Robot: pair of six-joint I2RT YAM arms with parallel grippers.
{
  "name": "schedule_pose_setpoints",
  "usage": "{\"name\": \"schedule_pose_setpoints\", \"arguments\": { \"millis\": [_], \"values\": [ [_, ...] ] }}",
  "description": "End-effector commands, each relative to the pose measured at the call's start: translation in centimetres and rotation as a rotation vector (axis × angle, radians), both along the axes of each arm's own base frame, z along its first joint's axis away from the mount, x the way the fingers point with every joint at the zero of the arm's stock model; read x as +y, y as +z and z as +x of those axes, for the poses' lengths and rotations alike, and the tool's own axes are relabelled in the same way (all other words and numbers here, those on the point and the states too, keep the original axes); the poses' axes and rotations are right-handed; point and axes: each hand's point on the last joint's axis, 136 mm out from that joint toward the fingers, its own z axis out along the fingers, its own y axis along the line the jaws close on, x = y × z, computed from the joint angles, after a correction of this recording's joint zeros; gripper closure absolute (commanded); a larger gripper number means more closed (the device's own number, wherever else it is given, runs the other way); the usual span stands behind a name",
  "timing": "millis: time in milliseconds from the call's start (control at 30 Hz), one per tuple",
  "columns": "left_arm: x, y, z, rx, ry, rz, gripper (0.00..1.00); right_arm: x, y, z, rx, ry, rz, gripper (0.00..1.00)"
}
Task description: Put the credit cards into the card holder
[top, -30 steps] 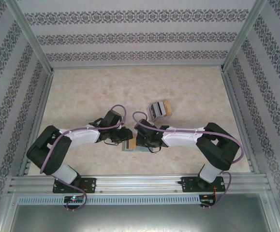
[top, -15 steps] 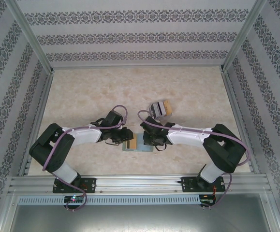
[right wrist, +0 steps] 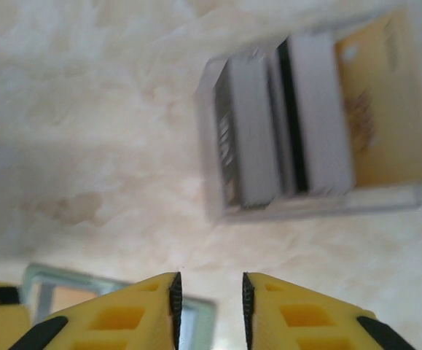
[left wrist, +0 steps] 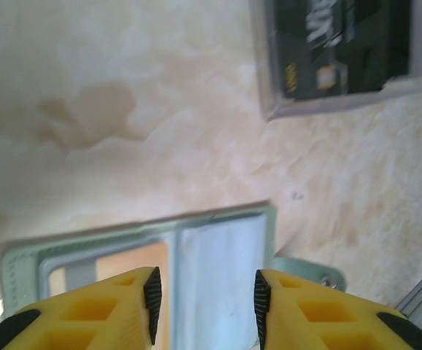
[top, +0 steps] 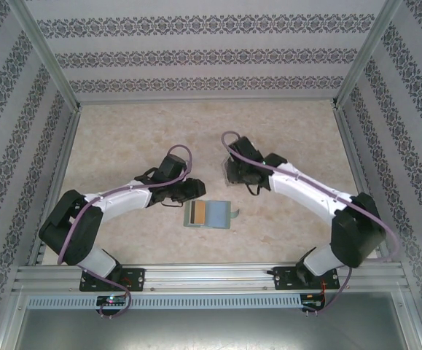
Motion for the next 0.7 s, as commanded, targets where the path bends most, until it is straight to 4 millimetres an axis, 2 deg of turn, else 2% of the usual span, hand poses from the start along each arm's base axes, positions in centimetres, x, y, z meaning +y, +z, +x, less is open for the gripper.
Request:
{"name": "schedule_pose_setpoints", "arguments": {
  "millis": [0,167,267,533,667],
  "values": [
    [1.0,0.1,1.5,-0.009,0.035,0.039,0.58,-2.2,-1.7,0.5,0.077,0.090,-0.263,0.68],
    [0.8,-0.1,2.8,0.004,0.054,0.027,0.55,-1.1,-2.9,2.5,0.114,0.130,-0.322,0.66],
    [0.7,-0.3,3.0,0.011,0.060,0.024,0.54,-1.1,-3.3,3.5,0.116,0.121,-0.365,0.64],
    [1.2,-0.9,3.3,0.021,0.088,0.017,0.47,-0.4,-5.0,5.1,0.143,0.130,-0.394,0.63],
    [1.4,-1.0,3.3,0.024,0.092,0.017,0.45,-0.7,-5.8,5.8,0.155,0.109,-0.423,0.63]
  ]
}}
